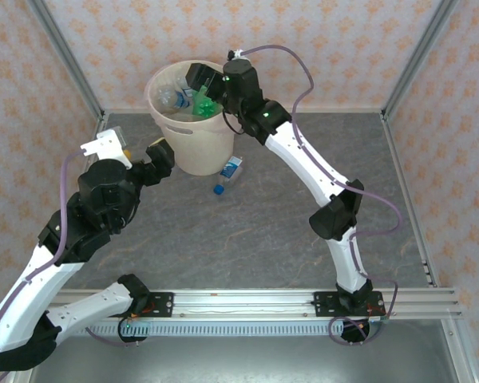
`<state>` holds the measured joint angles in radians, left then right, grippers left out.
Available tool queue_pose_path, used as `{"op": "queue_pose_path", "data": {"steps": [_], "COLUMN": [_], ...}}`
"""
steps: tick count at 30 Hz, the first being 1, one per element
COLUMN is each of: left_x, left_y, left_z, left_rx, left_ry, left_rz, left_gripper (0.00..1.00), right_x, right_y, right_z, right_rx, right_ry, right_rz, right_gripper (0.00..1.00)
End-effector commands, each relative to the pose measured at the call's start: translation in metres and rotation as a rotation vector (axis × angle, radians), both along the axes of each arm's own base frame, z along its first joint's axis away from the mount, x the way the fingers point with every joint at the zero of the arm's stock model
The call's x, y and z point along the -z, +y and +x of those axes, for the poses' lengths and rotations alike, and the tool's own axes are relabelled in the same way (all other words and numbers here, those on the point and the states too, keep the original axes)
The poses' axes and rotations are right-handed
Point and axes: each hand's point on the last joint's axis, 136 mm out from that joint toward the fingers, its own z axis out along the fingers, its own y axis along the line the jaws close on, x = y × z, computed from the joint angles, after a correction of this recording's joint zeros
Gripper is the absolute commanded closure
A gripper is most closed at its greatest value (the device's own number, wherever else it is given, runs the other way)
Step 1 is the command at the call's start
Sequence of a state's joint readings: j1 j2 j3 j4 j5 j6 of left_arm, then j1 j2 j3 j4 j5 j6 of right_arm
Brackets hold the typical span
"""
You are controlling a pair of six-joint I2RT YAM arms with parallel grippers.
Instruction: Put the plastic bottles in the bin
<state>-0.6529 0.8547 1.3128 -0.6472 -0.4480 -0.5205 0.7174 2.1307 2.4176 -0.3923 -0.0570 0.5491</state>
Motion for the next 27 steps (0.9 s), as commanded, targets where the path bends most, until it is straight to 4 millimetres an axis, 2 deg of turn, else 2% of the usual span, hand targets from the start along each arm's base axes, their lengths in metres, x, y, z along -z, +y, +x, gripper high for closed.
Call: {"op": "queue_pose_path", "data": {"steps": [1, 6, 11, 17, 27], "left_x": [0.006, 0.023, 0.056, 0.109, 0.203], "left_y": [-0.001, -0.016, -0.039, -0.064, -0.103], "left_z": [0.005, 0.017, 0.03, 0.043, 0.059], "left_rx": [-0.009, 0.03, 0.105, 0.174, 0.31], "left_ry": [0.021, 0.055, 0.119, 0.223, 0.383], "left_rz": [0.051, 0.088, 0.122, 0.146, 0.231], "left_gripper": [0.01, 0.01, 0.02, 0.14, 0.31], "right_x": [-0.043, -0.046, -0.043, -0.021, 0.025], "right_y": [-0.019, -0.033, -0.054, -0.106, -0.196], "right_z": [-0.018, -0.027, -0.04, -0.063, -0.121], "right_rx": [0.019, 0.047, 0.083, 0.217, 0.381], "right_ry": [-0.072, -0.075, -0.068, -0.048, -0.008], "right_rz": [0.017, -0.007, -0.058, -0.16, -0.202], "right_gripper": [0.0, 0.0, 0.0, 0.0, 0.0]}}
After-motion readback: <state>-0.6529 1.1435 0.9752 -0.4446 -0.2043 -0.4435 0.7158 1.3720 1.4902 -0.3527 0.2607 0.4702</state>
